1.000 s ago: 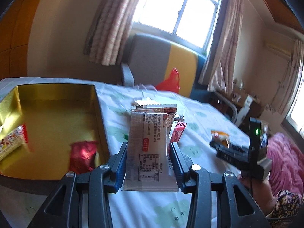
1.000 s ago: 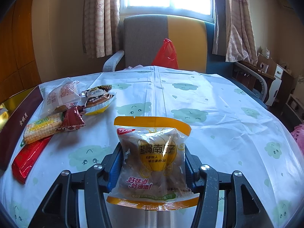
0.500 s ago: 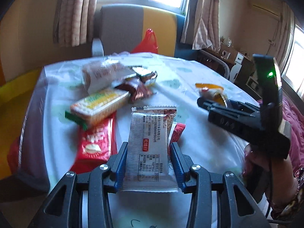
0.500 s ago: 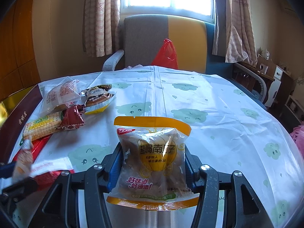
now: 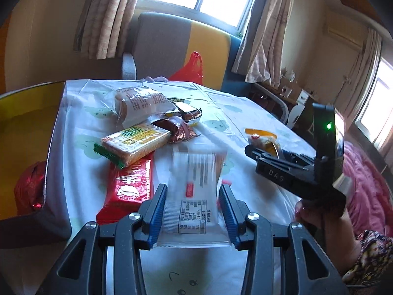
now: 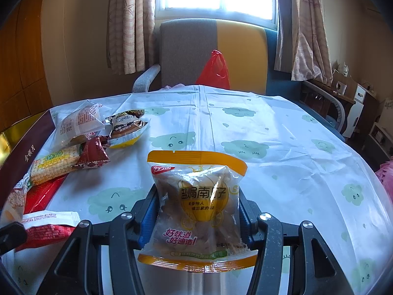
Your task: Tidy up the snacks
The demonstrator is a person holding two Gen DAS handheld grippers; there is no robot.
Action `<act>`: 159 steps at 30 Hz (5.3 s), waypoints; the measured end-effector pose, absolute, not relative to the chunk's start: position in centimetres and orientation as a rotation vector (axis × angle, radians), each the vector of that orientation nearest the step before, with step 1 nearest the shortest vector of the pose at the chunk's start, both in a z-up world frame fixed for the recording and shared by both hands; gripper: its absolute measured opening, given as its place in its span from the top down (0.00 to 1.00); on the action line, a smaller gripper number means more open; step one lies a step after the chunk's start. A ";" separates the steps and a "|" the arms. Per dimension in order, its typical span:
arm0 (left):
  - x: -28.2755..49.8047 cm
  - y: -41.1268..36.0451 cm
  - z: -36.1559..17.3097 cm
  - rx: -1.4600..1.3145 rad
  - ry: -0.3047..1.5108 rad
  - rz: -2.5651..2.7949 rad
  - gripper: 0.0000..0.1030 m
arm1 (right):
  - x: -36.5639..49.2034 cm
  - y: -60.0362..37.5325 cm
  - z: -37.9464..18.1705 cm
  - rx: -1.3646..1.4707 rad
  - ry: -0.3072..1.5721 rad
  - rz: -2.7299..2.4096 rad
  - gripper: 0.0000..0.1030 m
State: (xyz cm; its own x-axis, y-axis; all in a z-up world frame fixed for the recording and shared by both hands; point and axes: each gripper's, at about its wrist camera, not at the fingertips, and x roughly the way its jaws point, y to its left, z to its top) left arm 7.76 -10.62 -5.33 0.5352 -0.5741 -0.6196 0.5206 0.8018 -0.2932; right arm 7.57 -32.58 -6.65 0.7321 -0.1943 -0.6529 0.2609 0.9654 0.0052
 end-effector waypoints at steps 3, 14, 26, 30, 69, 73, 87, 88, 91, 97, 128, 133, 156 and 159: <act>7.9 -10.5 -5.3 -0.076 0.770 -0.649 0.68 | 7.5 -32.5 -6.6 0.094 0.706 -0.252 0.45; 6.5 -11.4 -6.4 0.051 0.796 -0.613 0.57 | 7.7 -32.4 -6.7 0.094 0.714 -0.248 0.45; 5.9 -11.1 -6.6 0.029 0.784 -0.641 0.61 | 7.2 -32.4 -6.3 0.095 0.686 -0.245 0.45; 5.7 -10.0 -5.3 -0.016 0.745 -0.643 0.61 | 6.4 -31.9 -5.8 0.078 0.643 -0.243 0.45; 11.6 8.9 -4.1 -0.101 0.785 -0.146 0.61 | 7.0 -10.5 2.4 0.145 0.626 0.341 0.46; 11.9 10.0 -4.6 -0.081 0.796 -0.105 0.61 | 8.2 -8.4 2.5 0.131 0.636 0.376 0.46; 13.1 12.9 -5.7 -0.048 0.838 0.040 0.58 | 11.1 -4.5 1.5 0.133 0.696 0.422 0.45; 13.0 13.1 -5.5 -0.067 0.833 0.037 0.57 | 11.2 -4.4 1.4 0.130 0.699 0.423 0.45; 12.3 14.0 -4.5 -0.169 0.793 0.013 0.57 | 11.6 -3.8 0.9 0.117 0.712 0.427 0.45; 11.2 15.1 -2.6 -0.278 0.729 0.037 0.57 | 12.3 -3.2 0.0 0.101 0.743 0.434 0.45; 9.0 14.7 -2.2 -0.351 0.696 0.023 0.46 | 11.4 -4.7 0.9 0.164 0.699 0.399 0.29; 8.8 13.3 -2.2 -0.335 0.707 -0.014 0.46 | 10.4 -6.5 0.9 0.155 0.701 0.357 0.28; 5.6 3.3 -1.0 -0.146 0.696 -0.301 0.46 | 4.8 -20.3 -3.3 0.283 0.785 -0.049 0.28; 5.0 2.2 -1.1 -0.125 0.704 -0.332 0.46 | 5.2 -21.1 -4.3 0.317 0.818 -0.075 0.28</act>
State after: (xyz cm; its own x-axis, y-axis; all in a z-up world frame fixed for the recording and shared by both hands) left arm 5.01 2.24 -1.11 0.7126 -0.3399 -0.6137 0.2566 0.9405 -0.2229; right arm 5.23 -21.06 -4.31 0.6840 0.0553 -0.7274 0.1874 0.9503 0.2485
